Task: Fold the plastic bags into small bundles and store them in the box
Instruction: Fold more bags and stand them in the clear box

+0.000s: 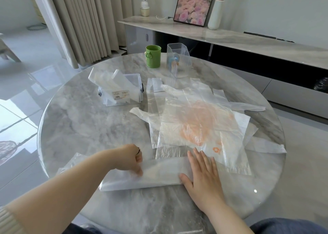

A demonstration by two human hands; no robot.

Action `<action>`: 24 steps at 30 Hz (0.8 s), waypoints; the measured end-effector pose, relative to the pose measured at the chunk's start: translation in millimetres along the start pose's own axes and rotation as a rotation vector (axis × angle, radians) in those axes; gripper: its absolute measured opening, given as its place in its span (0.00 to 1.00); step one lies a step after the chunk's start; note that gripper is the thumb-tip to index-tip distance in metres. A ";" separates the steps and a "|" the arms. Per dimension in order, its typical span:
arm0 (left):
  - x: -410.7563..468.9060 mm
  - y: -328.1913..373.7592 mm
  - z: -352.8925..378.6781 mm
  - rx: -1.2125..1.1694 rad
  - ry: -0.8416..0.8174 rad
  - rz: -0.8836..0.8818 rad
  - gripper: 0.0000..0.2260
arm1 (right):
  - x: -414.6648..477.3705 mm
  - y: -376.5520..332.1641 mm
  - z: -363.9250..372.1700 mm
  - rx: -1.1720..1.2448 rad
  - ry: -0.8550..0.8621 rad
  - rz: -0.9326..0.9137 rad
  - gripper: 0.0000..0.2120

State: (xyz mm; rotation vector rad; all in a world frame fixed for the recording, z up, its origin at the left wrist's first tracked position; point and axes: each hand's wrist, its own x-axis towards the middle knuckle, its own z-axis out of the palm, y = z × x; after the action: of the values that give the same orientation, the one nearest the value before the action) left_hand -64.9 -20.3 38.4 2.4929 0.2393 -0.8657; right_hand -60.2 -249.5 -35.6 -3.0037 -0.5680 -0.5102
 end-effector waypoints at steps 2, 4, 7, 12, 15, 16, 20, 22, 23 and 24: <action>-1.7 -2.1 3.0 -0.027 0.018 -0.018 0.12 | 0.2 -0.2 1.5 -0.021 0.018 -0.025 0.27; -5.7 -0.9 4.0 -0.043 0.025 -0.042 0.15 | 0.8 -0.2 2.3 -0.042 0.034 -0.042 0.28; -8.9 2.7 4.5 0.056 0.024 -0.064 0.20 | 1.3 -0.7 1.5 -0.046 0.058 -0.038 0.28; -10.8 12.8 5.0 0.222 0.102 -0.116 0.21 | 1.3 -1.2 -1.4 -0.028 0.068 -0.019 0.28; -11.2 13.8 5.5 0.236 0.102 -0.126 0.24 | 0.4 -0.7 -1.1 0.007 0.066 -0.010 0.27; -11.7 13.8 4.6 0.224 0.088 -0.130 0.25 | 0.3 -0.5 -0.4 0.012 0.067 -0.008 0.27; -9.2 12.3 3.7 0.196 0.008 -0.088 0.15 | -2.2 0.2 1.1 0.019 0.067 -0.008 0.27; -9.4 9.2 5.2 0.137 -0.013 -0.065 0.15 | -1.5 -0.2 -1.2 0.046 0.084 -0.007 0.26; -10.0 7.1 5.7 0.107 -0.013 -0.051 0.15 | -0.1 -0.4 -3.3 0.087 0.112 -0.006 0.25; -12.1 5.3 5.5 0.058 -0.003 -0.033 0.14 | 2.0 -0.7 -6.2 0.147 0.156 -0.010 0.24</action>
State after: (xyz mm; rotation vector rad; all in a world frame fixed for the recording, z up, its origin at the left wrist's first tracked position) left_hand -75.7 -27.7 44.3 2.5476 0.2590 -0.9022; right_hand -60.6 -248.7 -29.1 -2.7936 -0.5820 -0.6644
